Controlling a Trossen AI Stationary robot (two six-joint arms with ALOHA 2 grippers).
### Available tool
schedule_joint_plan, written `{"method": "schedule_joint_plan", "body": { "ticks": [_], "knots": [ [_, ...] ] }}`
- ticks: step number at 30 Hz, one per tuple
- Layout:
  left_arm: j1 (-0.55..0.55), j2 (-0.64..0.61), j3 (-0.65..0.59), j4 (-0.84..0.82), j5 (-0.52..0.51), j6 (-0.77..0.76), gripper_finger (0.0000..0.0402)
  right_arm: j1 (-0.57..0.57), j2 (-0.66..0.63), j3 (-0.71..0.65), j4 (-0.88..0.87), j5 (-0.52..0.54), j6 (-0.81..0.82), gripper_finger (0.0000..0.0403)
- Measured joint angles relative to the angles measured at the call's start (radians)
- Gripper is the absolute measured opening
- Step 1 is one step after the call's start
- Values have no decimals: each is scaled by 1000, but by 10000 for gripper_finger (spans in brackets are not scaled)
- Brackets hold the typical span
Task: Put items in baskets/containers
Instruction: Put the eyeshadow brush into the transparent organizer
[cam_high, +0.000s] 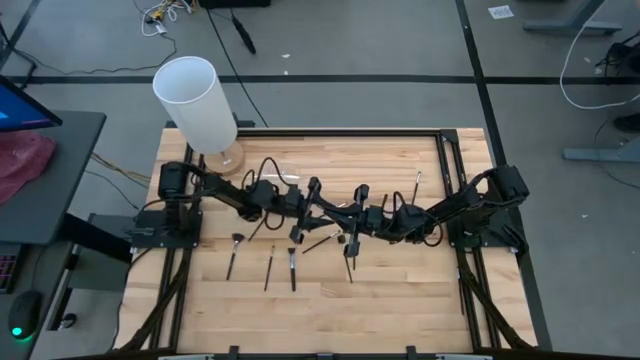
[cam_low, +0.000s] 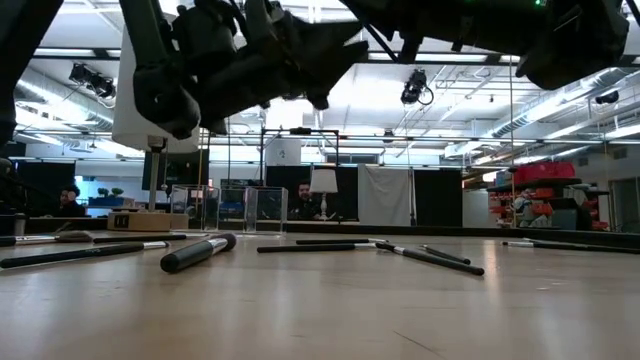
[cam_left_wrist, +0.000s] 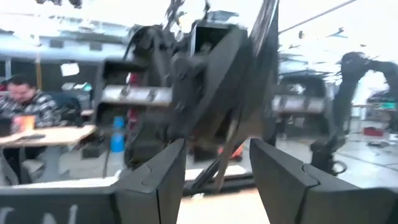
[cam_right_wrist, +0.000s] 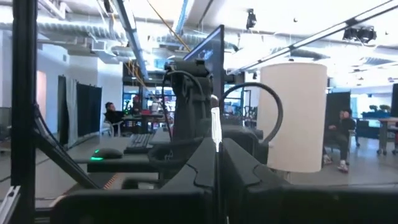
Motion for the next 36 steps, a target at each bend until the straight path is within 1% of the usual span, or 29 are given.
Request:
{"method": "schedule_joint_plan", "body": {
  "ticks": [9, 12, 15, 18, 23, 25, 32, 36],
  "knots": [
    [-2, 0, 41, -3, 16, -1, 181, 2, -1, 0, 12, -1, -13, 8],
    [-8, 0, 46, -4, 15, 1, 172, 2, -2, 0, 12, -4, -21, 8],
    [-14, 0, 54, -5, 14, 2, 146, 2, -3, 0, 13, -7, -26, 8],
    [-18, 0, 58, -6, 9, 26, 106, 3, -3, 1, 13, -8, -28, 8],
    [-19, 0, 58, -4, 31, 53, 35, 3, -3, 1, 8, -4, -26, 9],
    [-19, 0, 59, -3, 47, 57, 15, 3, -3, 1, 7, -3, -22, 9],
    [-19, 0, 59, -7, 66, 36, 11, 6, -2, 1, 2, -3, -22, 9],
    [-4, 0, 55, -20, 105, 9, 11, 14, -1, 1, -20, 13, -5, 17]
  ]
}}
